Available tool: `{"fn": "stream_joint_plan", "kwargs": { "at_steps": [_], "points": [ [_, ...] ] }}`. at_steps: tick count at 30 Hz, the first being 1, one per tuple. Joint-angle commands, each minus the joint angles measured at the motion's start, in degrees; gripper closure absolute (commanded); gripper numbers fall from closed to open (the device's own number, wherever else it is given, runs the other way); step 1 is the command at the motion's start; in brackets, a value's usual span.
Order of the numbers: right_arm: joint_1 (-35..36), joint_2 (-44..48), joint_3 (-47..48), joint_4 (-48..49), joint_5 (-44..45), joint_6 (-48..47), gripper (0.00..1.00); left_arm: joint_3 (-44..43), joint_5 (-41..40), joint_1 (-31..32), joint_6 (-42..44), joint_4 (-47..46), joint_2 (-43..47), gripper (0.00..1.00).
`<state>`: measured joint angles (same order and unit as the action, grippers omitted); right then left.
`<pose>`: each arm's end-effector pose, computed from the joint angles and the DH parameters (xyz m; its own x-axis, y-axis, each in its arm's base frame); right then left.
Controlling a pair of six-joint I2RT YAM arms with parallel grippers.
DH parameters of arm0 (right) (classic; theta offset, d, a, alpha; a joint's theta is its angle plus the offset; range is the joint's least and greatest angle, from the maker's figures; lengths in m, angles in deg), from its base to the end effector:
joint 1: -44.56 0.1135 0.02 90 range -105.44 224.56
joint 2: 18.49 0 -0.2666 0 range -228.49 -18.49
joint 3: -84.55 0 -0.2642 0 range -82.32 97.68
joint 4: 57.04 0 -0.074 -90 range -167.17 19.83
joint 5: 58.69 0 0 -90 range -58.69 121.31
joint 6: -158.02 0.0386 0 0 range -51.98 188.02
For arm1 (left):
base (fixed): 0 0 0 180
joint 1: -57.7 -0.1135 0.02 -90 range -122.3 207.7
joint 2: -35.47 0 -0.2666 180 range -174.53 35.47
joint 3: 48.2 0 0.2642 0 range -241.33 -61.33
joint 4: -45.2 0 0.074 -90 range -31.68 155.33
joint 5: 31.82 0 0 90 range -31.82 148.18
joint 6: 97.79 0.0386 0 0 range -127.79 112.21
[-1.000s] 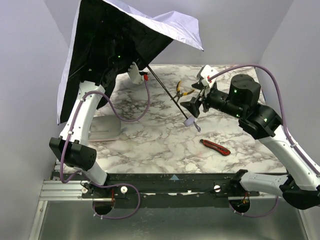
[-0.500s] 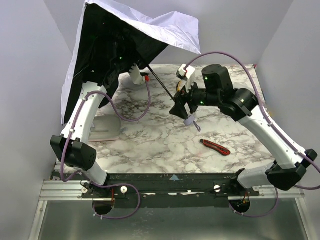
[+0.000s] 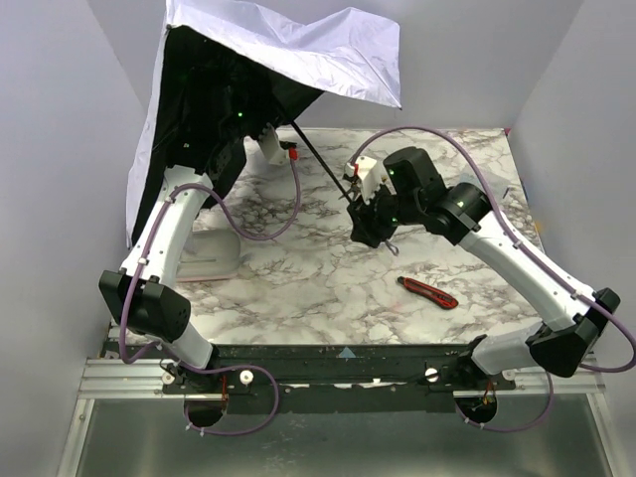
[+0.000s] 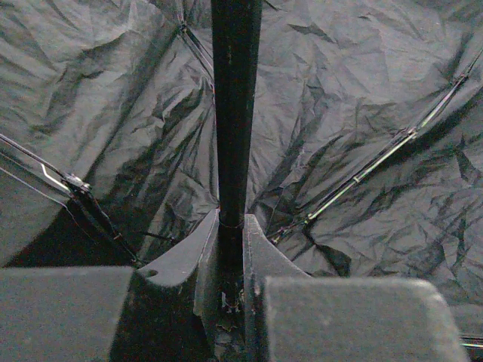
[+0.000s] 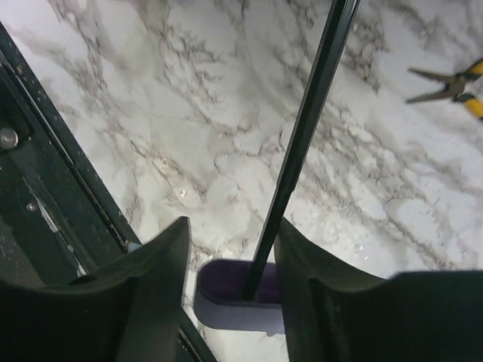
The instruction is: Open the umbrella
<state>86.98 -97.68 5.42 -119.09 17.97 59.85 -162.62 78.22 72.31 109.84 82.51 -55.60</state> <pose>0.2158 0.2093 0.4007 -0.3616 -0.5177 -0.7754 -0.8461 0.5315 0.0397 0.3591 -0.1073 0.4582 0.6033 0.7029 0.3768 -0.0523 -0.4366 0.8981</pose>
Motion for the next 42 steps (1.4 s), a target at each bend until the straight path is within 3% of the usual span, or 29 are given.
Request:
{"fn": "stream_joint_plan", "kwargs": {
  "at_steps": [1, 5, 8, 11, 15, 25, 34, 42],
  "points": [
    [-0.1, 0.6, -1.9, -2.5, 1.4, -2.7, 0.55, 0.9, 1.6, -0.7, 2.7, -8.4, 2.6, 1.0],
    [-2.1, -0.1, -2.6, -3.0, 0.4, -2.9, 0.65, 2.4, 2.1, -1.2, 2.7, -12.1, 2.9, 1.0],
    [-5.8, -0.2, -3.9, -2.0, -1.5, -1.4, 0.66, 2.3, 2.5, -1.3, 2.5, -13.5, 3.0, 1.0],
    [-10.9, -1.7, -2.0, -1.7, -8.2, 0.7, 0.69, 2.8, 3.2, -1.5, 2.7, -14.1, 3.5, 1.0],
    [-12.3, -4.1, 3.1, -1.2, -17.0, 3.1, 0.5, 3.8, 4.6, -1.5, 3.5, -13.1, 4.5, 1.0],
    [-12.2, -8.5, 5.9, -0.8, -19.3, 0.7, 0.51, 7.1, 4.3, -1.4, 3.6, -12.4, 6.2, 1.0],
    [-10.9, -8.1, 0.9, -6.3, -13.3, -8.6, 0.61, 2.9, 0.3, -2.0, 2.1, -12.8, 4.0, 1.0],
    [-11.0, -4.1, -4.4, -9.1, -10.4, -11.3, 0.81, 1.3, -0.7, -5.5, 5.5, -11.1, 3.1, 1.0]
  ]
}}
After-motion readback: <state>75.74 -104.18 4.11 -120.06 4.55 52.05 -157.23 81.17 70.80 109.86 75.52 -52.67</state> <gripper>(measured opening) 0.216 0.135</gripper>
